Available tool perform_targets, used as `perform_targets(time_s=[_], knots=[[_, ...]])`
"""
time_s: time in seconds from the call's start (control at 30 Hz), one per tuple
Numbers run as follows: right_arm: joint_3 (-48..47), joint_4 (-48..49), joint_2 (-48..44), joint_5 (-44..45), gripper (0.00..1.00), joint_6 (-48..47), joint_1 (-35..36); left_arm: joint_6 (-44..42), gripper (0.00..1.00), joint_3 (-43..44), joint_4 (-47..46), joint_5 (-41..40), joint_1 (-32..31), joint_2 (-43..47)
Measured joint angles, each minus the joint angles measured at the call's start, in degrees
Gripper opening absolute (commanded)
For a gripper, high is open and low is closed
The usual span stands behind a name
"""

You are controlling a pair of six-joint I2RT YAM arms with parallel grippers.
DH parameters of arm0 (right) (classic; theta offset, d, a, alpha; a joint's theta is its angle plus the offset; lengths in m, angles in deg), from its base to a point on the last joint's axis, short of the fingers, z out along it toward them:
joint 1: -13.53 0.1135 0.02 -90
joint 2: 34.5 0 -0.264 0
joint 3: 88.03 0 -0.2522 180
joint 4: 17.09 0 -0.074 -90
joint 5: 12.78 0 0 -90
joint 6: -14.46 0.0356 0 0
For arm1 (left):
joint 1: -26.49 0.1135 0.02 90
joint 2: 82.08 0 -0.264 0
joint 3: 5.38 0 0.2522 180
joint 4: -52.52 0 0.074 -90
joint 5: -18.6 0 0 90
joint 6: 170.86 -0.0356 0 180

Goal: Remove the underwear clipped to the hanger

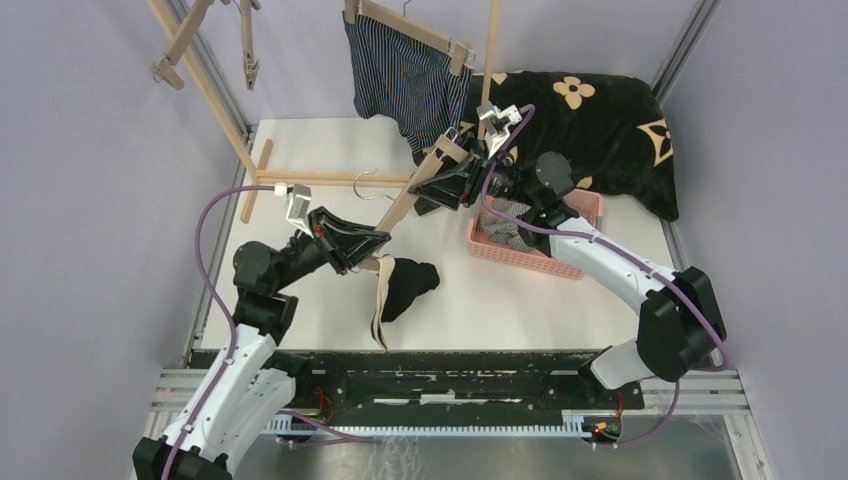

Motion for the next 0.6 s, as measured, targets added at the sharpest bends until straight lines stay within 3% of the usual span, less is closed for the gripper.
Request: perform_targets(time_s=[0.23,0.33,0.43,0.5,0.6], knots=[[-0.5,0.4,0.3,0.8,0.48,0.0,0.5,1.0,0.03,-0.6,-2.3,-0.1,-0.1,-0.1],[-0.7,0.6,0.4,0.9,0.33,0.0,0.8,1.6,0.03,-1.0,-4.0,-0.2,-0.3,-0.7],[-0.8,1.0,0.5,0.8,0.03,1.0,1.0,2.2,0.03,-1.6,-6.0,-0.9,-0.4,-1.6],[-1.1,0.9,0.5,0.9,0.01,2.9,1.0,2.3,0.04,-2.0,-7.4,-1.0,-0.4,-2.1],[-1.4,0.6,0.5,1.1,0.01,3.6,1.2,2.3,0.18,-2.5,-9.1,-1.1,-0.5,-2.1]])
